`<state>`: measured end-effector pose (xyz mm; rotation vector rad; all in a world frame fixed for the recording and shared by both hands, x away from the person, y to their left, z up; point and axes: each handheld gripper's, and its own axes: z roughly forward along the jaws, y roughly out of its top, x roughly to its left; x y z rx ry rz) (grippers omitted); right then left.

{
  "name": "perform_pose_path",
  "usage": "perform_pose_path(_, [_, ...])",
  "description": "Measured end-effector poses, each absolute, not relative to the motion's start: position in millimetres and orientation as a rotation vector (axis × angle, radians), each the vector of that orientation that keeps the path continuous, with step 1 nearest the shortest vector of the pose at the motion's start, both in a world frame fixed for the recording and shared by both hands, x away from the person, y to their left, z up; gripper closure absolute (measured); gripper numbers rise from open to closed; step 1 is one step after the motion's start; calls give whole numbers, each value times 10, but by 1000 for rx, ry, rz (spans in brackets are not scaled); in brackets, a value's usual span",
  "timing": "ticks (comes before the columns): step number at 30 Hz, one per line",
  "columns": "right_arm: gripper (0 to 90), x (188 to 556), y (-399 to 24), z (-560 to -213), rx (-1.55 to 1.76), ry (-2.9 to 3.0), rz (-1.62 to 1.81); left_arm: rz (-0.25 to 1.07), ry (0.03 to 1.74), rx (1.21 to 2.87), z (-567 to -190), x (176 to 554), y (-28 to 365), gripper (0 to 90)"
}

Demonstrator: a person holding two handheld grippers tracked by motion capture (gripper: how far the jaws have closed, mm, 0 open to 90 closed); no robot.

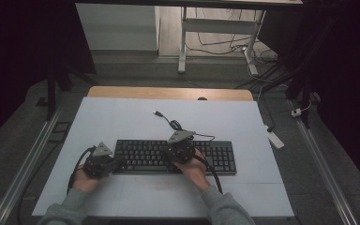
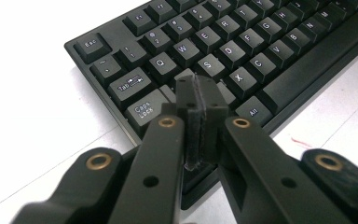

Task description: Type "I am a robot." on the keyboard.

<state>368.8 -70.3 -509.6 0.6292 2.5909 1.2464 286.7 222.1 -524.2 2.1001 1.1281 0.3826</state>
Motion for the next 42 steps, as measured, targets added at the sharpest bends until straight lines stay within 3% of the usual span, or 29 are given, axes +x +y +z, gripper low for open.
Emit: perform_pose_path(42, [894, 3771, -640, -5175, 655, 2591, 1170, 376, 1140, 2110, -5291, 2883, 2236, 888])
